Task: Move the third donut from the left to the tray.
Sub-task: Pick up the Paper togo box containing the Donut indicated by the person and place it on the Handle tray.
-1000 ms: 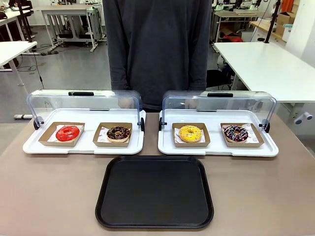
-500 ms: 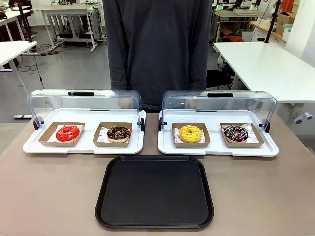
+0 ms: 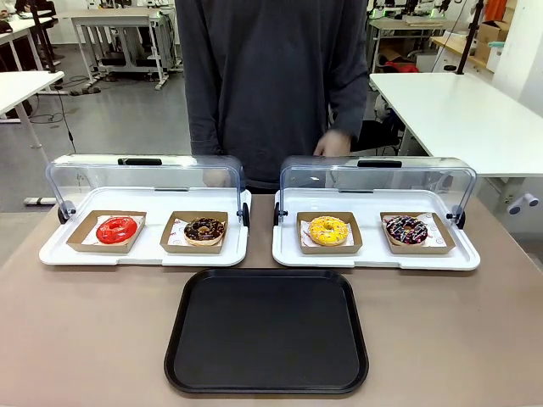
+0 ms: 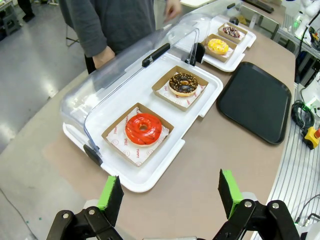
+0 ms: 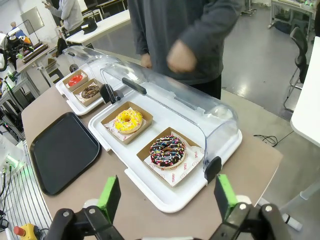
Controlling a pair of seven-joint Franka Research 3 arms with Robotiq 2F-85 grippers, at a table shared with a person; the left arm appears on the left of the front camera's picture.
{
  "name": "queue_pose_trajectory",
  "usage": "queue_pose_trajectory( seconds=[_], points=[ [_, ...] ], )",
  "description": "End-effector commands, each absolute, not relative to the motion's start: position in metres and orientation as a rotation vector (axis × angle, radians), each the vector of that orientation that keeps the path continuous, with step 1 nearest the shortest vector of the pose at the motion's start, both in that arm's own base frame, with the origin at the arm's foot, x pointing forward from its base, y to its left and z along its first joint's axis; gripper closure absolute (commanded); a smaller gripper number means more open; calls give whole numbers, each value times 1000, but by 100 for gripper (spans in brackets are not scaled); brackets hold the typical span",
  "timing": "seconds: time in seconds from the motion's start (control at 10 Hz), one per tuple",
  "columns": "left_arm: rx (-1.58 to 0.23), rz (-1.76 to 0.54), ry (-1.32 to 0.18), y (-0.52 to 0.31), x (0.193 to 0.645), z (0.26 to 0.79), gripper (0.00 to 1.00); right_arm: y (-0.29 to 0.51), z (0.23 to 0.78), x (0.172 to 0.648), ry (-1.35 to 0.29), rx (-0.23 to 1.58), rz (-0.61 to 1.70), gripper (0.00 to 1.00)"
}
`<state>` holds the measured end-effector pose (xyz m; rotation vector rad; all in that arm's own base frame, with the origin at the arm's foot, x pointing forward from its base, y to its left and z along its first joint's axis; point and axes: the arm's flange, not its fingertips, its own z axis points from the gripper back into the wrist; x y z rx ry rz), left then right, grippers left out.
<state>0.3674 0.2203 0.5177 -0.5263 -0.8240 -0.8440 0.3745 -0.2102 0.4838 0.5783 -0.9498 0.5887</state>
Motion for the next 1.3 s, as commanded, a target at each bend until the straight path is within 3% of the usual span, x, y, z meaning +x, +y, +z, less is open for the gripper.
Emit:
queue_pose_trajectory(
  seconds=[0.0,1.2],
  points=[
    [-533,-847,-828,220,367,519,0,-209,484,376,-971,584,590,0],
    [-533,-847,-828,220,367,519,0,-209,484,376,-971,584,590,0]
  ],
)
